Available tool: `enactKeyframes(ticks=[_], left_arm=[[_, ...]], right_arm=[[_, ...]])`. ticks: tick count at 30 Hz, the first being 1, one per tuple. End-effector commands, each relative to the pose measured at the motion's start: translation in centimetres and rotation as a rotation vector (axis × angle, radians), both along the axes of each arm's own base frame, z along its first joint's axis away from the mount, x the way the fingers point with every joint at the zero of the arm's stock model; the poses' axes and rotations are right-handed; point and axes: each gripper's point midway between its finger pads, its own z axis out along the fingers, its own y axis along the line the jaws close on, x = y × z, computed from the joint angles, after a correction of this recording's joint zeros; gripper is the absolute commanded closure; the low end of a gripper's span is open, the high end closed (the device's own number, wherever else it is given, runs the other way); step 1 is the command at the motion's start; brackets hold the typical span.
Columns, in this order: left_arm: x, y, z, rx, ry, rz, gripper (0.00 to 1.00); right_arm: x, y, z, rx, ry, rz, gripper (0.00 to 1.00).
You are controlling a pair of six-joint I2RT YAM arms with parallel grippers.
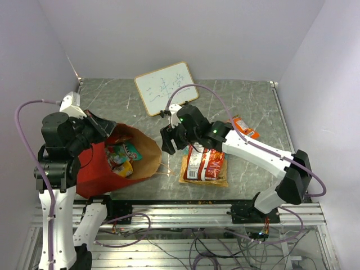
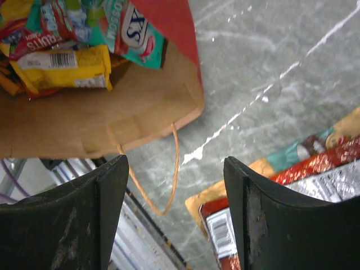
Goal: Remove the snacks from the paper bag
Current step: Adjust the paper bag at the center of the board.
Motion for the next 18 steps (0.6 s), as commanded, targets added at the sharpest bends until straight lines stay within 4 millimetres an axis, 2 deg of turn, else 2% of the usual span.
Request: enactKeyframes(ticks=[1, 4, 7, 12, 15, 18], left_arm=[[0.9, -0.5, 3.8, 0.016, -0.137, -0.041, 0.93], [1.1, -0.2, 3.6, 0.039, -0.131, -0.037, 0.93], [1.1, -0.2, 3.3, 0.046, -0.126, -0.036, 0.93], [1.2, -0.2, 3.0, 0.068, -0.114, -0.051, 0.93], [1.2, -0.1, 3.1, 0.092, -0.117, -0.059, 0.93], [1.3, -0.3, 3.2, 0.102, -0.13, -0.077, 0.93]], right_arm=[[2.3, 2.3, 0.0, 0.041, -0.099, 0.037, 0.3], [3.3, 4.3, 0.6, 0.119, -0.174, 0.116, 0.29], [2.4, 6.6, 1.8, 0.208, -0.319, 0.31, 0.27], [2.8, 9.2, 3.3, 0.264, -0.594, 0.483, 0.27], [4.5, 10.6, 2.4, 0.228, -0.632, 0.48, 0.31], [6.1, 12.4, 1.6, 0.208, -0.634, 0.475, 0.41]])
